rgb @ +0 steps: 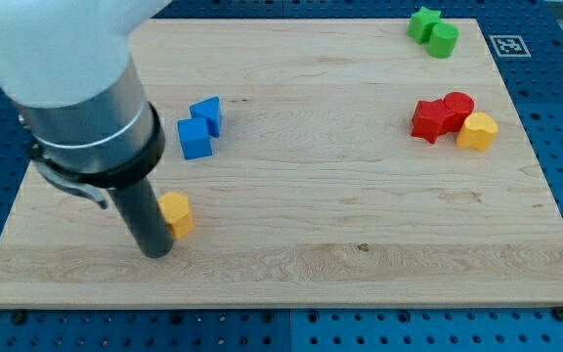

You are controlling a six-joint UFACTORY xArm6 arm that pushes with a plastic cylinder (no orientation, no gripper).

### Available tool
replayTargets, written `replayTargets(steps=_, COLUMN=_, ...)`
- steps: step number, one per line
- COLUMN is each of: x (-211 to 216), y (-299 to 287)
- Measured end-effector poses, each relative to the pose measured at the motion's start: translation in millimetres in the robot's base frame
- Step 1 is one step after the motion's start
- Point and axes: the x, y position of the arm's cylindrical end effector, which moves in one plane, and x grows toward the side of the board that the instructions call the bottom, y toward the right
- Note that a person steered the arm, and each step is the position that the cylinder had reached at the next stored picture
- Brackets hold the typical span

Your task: Place yellow hexagon to the top left of blue cube

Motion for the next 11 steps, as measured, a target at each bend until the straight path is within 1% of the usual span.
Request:
replayTargets(steps=1, x=0.0, y=20.5)
replayTargets(steps=2, x=-2.1, y=21.5)
replayTargets(steps=5, x=-35.6, y=21.5)
replayTargets(steps=6, x=-42.1, y=16.2)
replayTargets(steps=8, x=-57.8, y=-16.9)
replayTargets(steps=11, x=-129.9, y=-28.8)
